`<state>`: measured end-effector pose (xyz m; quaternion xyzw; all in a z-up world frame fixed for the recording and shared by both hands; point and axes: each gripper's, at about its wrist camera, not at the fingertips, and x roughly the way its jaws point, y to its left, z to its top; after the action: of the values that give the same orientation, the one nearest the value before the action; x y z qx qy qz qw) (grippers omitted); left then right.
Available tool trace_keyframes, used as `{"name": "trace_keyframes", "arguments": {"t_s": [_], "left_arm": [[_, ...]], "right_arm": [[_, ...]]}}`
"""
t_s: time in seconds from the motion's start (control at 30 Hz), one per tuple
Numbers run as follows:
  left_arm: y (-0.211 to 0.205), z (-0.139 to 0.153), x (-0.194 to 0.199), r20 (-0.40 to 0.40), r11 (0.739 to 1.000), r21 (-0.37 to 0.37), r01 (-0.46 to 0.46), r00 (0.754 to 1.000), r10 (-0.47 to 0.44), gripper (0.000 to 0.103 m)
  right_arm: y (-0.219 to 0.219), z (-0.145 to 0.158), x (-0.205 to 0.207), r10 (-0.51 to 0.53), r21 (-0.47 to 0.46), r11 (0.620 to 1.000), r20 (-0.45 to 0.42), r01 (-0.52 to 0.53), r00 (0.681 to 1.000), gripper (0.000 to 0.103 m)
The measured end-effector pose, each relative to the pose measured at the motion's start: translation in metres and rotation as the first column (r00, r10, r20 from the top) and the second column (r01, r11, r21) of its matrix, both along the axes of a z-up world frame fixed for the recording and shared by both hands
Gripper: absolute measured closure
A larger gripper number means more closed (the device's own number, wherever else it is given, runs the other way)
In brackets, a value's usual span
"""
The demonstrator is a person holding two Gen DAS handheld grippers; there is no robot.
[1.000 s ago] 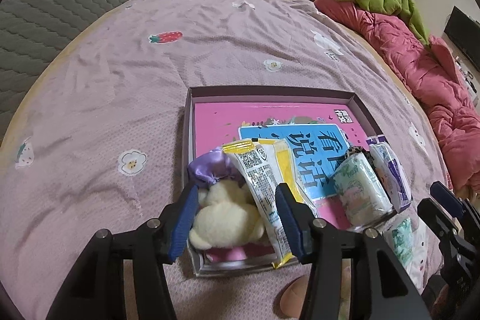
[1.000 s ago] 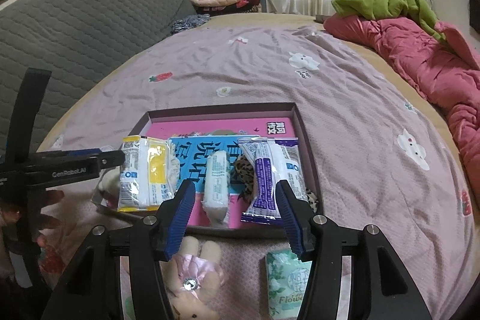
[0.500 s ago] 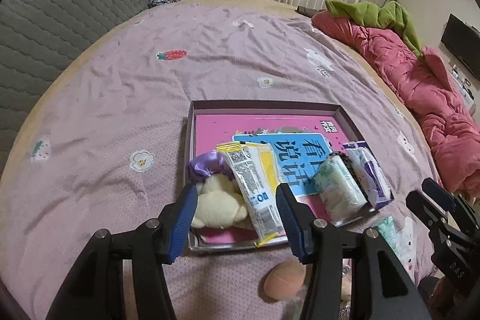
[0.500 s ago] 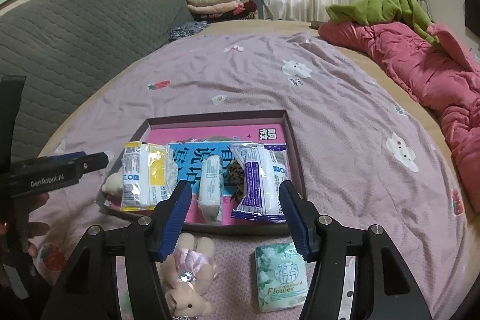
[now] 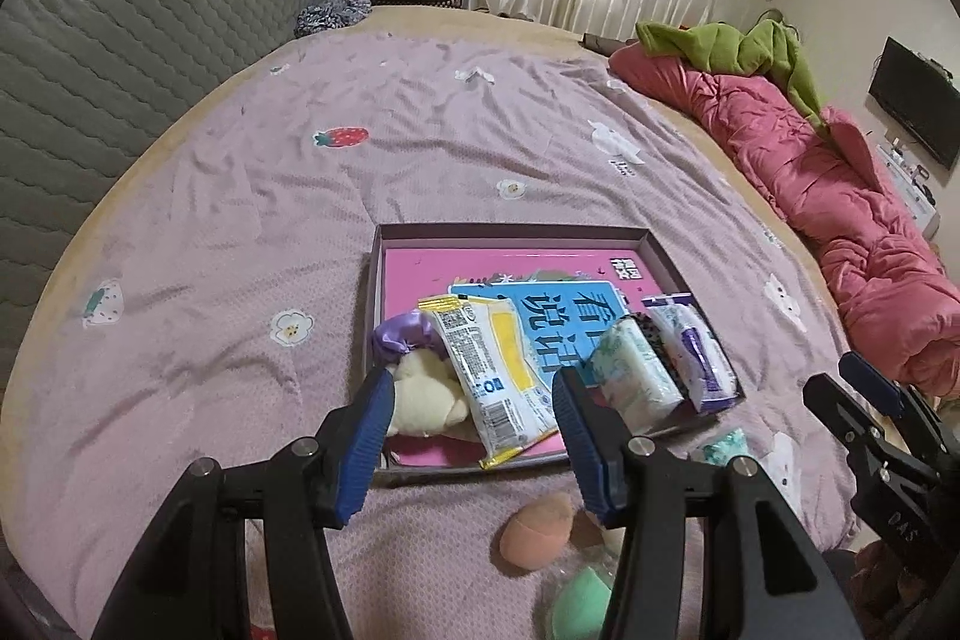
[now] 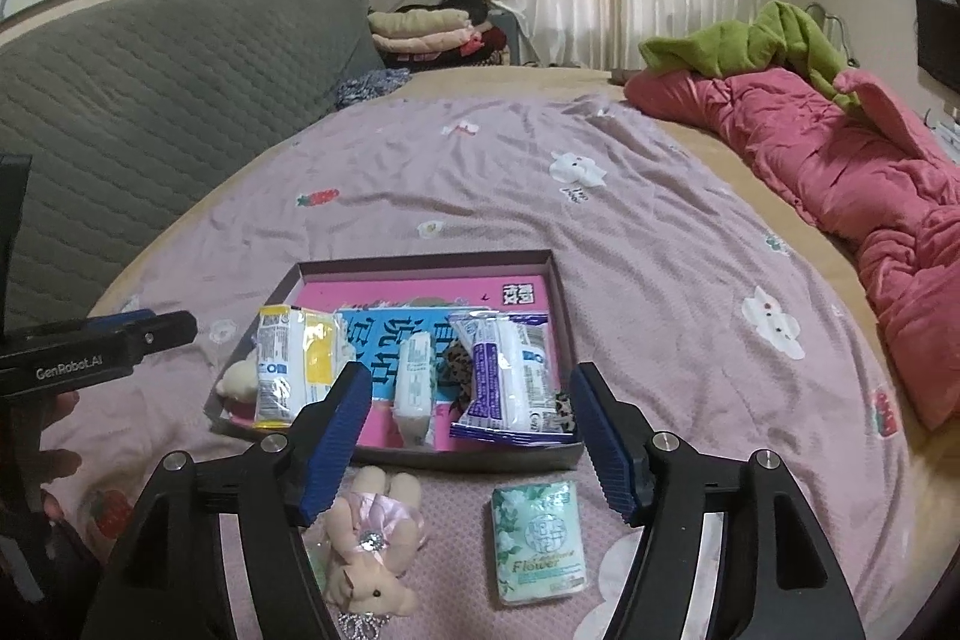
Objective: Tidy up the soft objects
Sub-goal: 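Withdraw both tools from the tray toward the loose sponges and plush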
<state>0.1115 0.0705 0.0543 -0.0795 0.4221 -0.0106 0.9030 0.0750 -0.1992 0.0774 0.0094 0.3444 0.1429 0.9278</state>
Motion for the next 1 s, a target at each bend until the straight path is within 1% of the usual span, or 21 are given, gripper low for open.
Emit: {"name": "trace_keyframes", "arguments": {"t_s": [0.1,0.2,0.27,0.37,0.5,0.83,1.0], "left_arm": [[-0.003,0.003,-0.008,0.004,1.0,0.003,0.006,1.0,-0.006,0.049],[-0.004,0.005,-0.017,0.006,1.0,0.007,-0.007,1.0,0.007,0.049],[-0.006,0.004,-0.021,0.003,1.0,-0.006,0.005,1.0,-0.005,0.049],[-0.008,0.003,-0.028,-0.006,1.0,0.004,0.007,1.0,-0.007,0.049],[-0.01,0.0,-0.035,-0.015,1.0,0.006,0.014,1.0,-0.014,0.048],[-0.02,-0.004,-0.05,-0.031,0.999,0.02,0.045,0.999,-0.044,0.048],[-0.029,-0.013,-0.06,-0.056,0.997,0.029,0.074,0.996,-0.072,0.048]], "right_arm": [[-0.007,0.006,-0.006,-0.009,-0.002,1.0,0.014,0.009,1.0,0.032],[-0.012,0.01,-0.011,-0.019,-0.009,1.0,0.03,0.02,0.999,0.032],[-0.016,0.014,-0.017,-0.025,-0.012,1.0,0.046,0.026,0.999,0.029],[-0.022,0.016,-0.022,-0.031,-0.01,0.999,0.054,0.032,0.998,0.028],[-0.028,0.019,-0.029,-0.035,-0.003,0.999,0.056,0.036,0.998,0.028],[-0.025,0.02,-0.045,0.001,-0.001,1.0,0.056,-0.001,0.998,0.028],[-0.025,0.015,-0.053,0.014,0.002,1.0,0.042,-0.015,0.999,0.028]]}}
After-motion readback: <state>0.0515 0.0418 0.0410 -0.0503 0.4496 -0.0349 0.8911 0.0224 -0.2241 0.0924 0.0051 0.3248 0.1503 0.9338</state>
